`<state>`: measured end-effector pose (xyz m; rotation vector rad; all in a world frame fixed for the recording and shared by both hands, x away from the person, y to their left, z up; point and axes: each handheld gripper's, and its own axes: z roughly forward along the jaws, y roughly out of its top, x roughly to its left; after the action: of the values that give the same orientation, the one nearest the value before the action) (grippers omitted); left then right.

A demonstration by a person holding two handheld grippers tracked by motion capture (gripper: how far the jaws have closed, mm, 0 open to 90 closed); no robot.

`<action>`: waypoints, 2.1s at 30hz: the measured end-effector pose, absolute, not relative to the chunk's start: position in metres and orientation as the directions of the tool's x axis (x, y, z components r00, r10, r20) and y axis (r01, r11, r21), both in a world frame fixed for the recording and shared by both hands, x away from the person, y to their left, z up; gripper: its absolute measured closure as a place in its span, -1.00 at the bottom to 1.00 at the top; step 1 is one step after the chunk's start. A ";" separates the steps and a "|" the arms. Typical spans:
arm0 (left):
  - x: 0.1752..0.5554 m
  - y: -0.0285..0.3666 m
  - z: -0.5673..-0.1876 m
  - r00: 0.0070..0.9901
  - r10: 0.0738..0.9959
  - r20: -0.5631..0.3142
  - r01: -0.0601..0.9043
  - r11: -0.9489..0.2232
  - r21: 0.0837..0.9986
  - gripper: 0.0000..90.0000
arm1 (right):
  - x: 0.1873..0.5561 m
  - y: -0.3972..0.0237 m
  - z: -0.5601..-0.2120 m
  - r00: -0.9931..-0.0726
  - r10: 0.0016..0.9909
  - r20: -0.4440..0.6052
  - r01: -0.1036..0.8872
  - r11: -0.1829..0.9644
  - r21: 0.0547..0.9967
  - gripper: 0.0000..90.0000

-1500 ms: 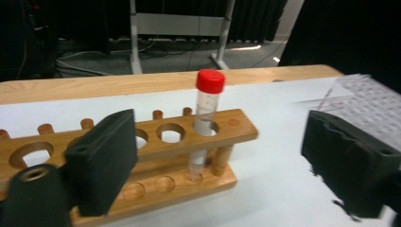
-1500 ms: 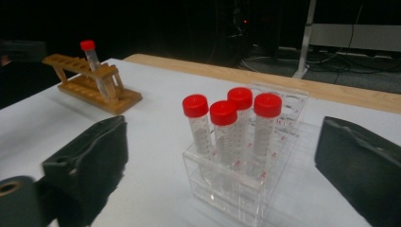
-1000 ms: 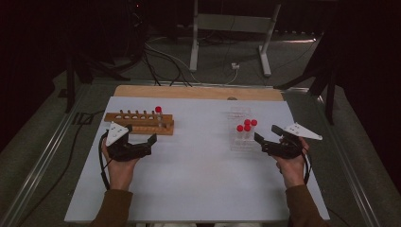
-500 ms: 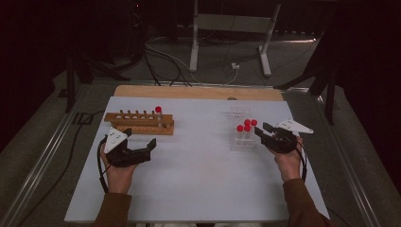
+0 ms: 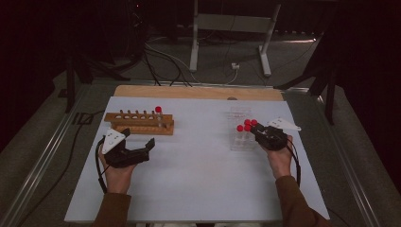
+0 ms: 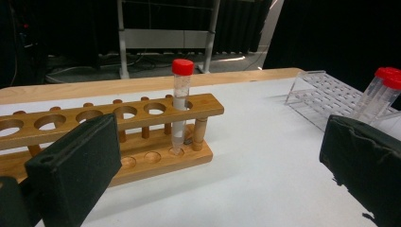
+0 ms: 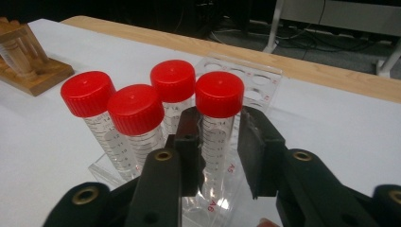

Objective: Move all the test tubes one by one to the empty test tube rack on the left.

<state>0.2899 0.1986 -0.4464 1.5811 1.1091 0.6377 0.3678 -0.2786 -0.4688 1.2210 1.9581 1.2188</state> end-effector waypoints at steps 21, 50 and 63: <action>0.289 0.197 -0.447 0.431 0.893 -0.130 0.336 -0.025 0.941 -0.98 | 0.360 -0.281 -0.441 -0.462 0.887 0.006 0.349 0.175 0.921 0.65; 0.286 0.177 -0.440 0.481 0.869 -0.118 0.307 -0.041 0.951 -0.98 | 0.318 -0.284 -0.417 -0.539 0.841 0.043 0.330 0.165 0.929 0.66; 0.288 0.124 -0.439 0.589 0.804 -0.083 0.296 -0.120 0.948 -0.98 | 0.301 -0.264 -0.414 -0.611 0.791 0.044 0.309 0.186 0.933 0.66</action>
<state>0.2884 0.1240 -0.4390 1.6894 0.9208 0.5601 0.3011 -0.2641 -0.4141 1.0288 2.0159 1.4181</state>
